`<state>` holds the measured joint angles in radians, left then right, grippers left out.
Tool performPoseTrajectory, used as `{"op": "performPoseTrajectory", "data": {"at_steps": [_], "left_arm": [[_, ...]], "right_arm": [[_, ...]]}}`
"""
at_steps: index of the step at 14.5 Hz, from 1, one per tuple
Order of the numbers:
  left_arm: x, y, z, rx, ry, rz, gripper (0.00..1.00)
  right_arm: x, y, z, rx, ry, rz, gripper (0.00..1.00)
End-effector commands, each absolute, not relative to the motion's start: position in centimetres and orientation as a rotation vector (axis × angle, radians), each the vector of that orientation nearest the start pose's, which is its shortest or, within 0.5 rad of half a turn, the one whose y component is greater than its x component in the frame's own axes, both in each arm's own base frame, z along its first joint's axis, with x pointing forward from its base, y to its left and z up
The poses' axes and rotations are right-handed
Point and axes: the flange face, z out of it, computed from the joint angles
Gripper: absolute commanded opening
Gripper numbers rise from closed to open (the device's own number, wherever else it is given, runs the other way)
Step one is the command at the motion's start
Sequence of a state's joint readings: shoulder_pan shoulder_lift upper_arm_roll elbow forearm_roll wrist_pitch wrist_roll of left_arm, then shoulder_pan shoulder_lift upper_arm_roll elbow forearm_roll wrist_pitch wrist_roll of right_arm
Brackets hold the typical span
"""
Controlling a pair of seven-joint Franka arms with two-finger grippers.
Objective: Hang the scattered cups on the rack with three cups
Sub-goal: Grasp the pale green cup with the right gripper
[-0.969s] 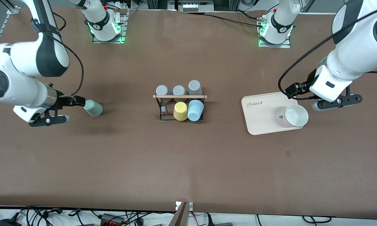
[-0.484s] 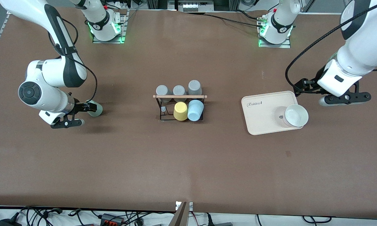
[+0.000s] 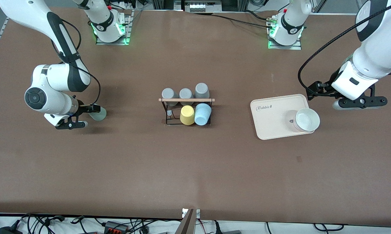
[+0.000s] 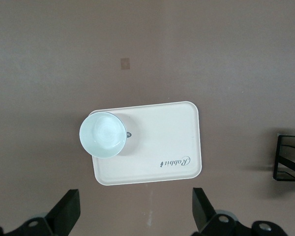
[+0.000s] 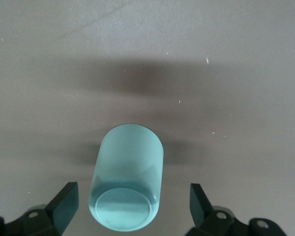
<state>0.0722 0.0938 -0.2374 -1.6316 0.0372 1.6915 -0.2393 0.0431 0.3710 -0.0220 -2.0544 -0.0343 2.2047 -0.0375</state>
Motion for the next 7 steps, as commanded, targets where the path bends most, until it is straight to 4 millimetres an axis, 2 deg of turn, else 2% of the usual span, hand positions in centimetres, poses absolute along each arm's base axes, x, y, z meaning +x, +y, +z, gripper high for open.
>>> {"op": "performPoseTrajectory", "data": {"at_steps": [1, 4, 7], "left_arm": [[57.5, -8.65, 56.2, -3.117, -0.076, 0.014, 1.0], [57.46, -8.39, 56.18, -3.116, -0.074, 0.019, 1.0], [57.6, -8.22, 56.05, -3.117, -0.079, 0.017, 1.0]], "right_arm": [[56.54, 1.44, 22.61, -3.155, -0.113, 0.352, 1.0], [56.41, 1.69, 22.38, -3.152, -0.12, 0.369, 1.0], [56.25, 2.37, 22.32, -3.155, -0.095, 0.385, 0.39]]}}
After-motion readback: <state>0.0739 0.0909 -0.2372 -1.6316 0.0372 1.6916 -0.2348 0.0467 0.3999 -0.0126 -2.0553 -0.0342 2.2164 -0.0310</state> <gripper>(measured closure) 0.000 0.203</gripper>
